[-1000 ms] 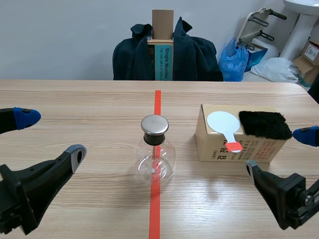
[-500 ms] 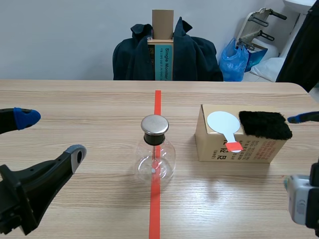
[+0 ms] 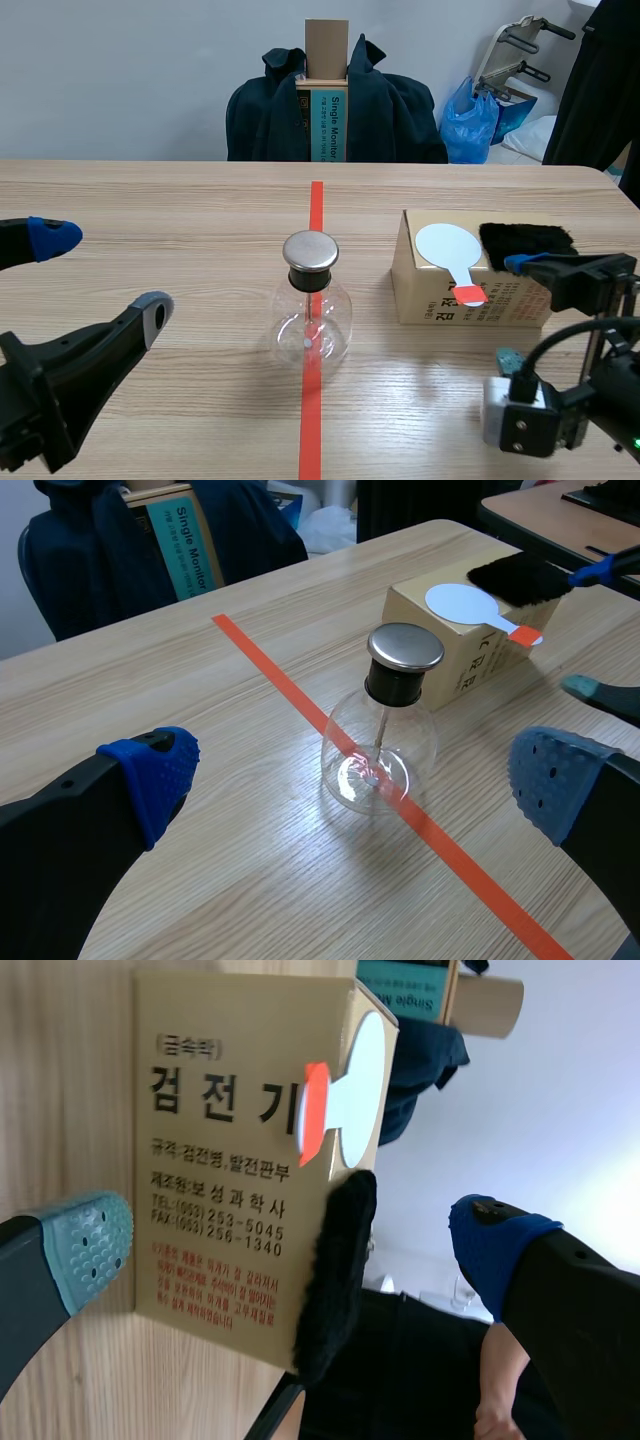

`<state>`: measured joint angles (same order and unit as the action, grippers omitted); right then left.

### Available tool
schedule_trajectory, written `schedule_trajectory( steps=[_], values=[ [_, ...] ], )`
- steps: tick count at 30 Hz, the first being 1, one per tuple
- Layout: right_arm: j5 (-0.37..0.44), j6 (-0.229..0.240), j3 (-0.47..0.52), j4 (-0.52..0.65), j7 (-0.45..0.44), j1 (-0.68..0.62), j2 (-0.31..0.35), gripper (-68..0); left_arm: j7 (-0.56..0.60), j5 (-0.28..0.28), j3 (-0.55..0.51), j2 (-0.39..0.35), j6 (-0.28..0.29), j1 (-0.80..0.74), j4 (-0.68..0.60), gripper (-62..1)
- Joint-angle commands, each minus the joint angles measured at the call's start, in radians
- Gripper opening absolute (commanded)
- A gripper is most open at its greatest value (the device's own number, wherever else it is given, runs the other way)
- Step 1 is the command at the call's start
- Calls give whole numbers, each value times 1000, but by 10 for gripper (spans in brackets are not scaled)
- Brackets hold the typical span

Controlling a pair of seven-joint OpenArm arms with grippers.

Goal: Do the electroscope experiment.
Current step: 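Pick up the white charging plate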

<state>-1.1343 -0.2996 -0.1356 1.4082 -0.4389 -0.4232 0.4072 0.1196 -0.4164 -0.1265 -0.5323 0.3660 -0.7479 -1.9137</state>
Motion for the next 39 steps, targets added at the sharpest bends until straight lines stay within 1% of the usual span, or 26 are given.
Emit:
schedule_trajectory(
  steps=[1,6,11,16,23,26,29,30,32,35,37,39],
  values=[
    [9,-8,0,12,3,26,-20,4,14,-7,4,0,-5,3,-12,14],
    [8,-16,-6,-31,7,89,-95,4,14,-7,4,0,-5,3,-12,14],
    [8,-16,-12,-31,19,104,-133,4,15,-7,4,0,-5,3,-12,14],
    [8,-15,-12,-31,85,105,-173,4,18,-6,4,0,-5,3,-12,14],
    [6,-15,-25,-31,81,111,-183,4,18,-7,4,0,-5,3,-12,14],
    [-16,-15,-29,-31,80,110,-183,4,18,-7,4,0,-5,3,-12,14],
    [-18,-15,-29,-31,73,110,-183,4,19,-7,4,0,-5,3,-12,14],
    [-18,-15,-29,-31,72,111,-183,-7,19,-7,4,0,-4,3,-12,14],
    [-21,-15,-29,-31,70,111,-183,-69,21,-7,4,0,8,3,-12,14],
    [-33,-15,-25,-31,72,111,-183,-203,21,-7,4,0,31,3,-12,14],
    [-33,-15,-20,-31,74,111,-183,-293,21,-7,4,0,32,3,-12,14],
    [-33,-15,-20,-31,75,111,-182,-365,21,-7,4,0,32,3,-12,14]
  ],
)
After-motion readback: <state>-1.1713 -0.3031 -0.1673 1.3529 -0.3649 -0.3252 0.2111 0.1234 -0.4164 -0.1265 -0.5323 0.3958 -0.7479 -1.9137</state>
